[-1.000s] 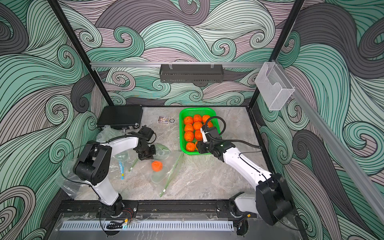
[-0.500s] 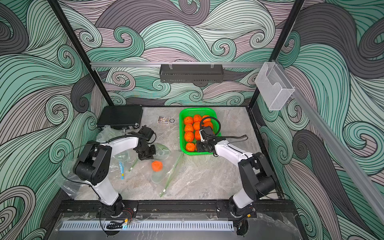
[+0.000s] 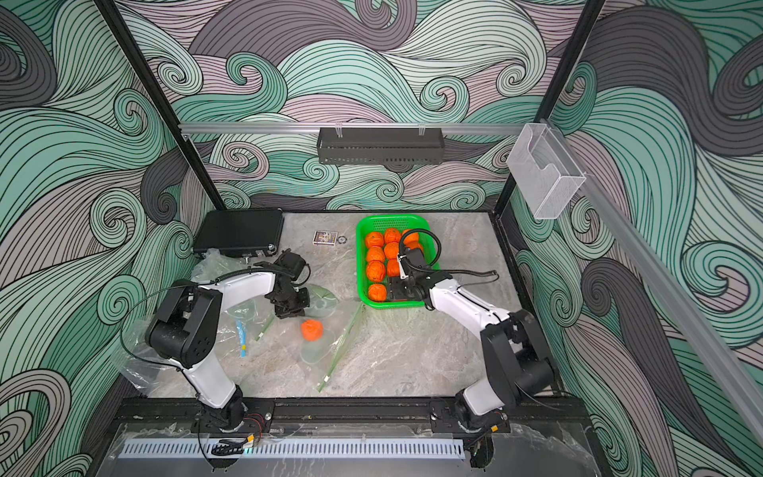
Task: Open the zip-top bag and take out the orange
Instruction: Place the orange in the basket, then pick up the orange from the zipper food storage bag.
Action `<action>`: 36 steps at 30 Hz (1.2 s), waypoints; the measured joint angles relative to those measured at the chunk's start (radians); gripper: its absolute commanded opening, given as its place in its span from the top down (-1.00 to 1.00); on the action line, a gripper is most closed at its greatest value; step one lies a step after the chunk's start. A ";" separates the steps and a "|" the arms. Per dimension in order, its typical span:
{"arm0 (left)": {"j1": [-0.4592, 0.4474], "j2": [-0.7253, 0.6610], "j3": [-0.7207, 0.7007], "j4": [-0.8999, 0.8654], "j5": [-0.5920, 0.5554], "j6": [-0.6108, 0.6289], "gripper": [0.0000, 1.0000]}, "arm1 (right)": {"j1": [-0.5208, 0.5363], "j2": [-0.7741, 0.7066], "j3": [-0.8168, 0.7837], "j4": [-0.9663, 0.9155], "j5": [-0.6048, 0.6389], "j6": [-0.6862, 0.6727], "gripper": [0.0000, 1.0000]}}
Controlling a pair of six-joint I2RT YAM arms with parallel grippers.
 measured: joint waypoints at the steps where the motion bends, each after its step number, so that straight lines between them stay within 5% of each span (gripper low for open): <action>1: 0.000 0.000 0.000 0.000 0.000 0.000 1.00 | 0.000 -0.038 -0.002 -0.004 -0.005 -0.007 -0.17; 7: 0.000 0.000 0.002 -0.002 0.001 0.003 1.00 | 0.109 -0.316 -0.116 0.064 -0.105 -0.052 0.47; 13: 0.001 0.002 0.003 -0.002 0.002 0.003 1.00 | 0.340 -0.432 -0.285 0.180 -0.219 -0.079 0.78; 19: 0.001 0.003 0.003 -0.003 0.002 0.003 1.00 | 0.480 -0.305 -0.331 0.255 -0.240 -0.101 0.76; 29: 0.001 0.002 0.003 -0.003 0.002 0.003 1.00 | 0.519 -0.026 -0.234 0.364 -0.217 -0.155 0.66; 33: 0.003 0.003 0.003 -0.003 0.006 0.003 1.00 | 0.519 0.080 -0.201 0.413 -0.217 -0.206 0.45; 36: 0.005 0.003 0.003 -0.003 0.008 0.003 1.00 | 0.519 0.172 -0.152 0.428 -0.233 -0.249 0.01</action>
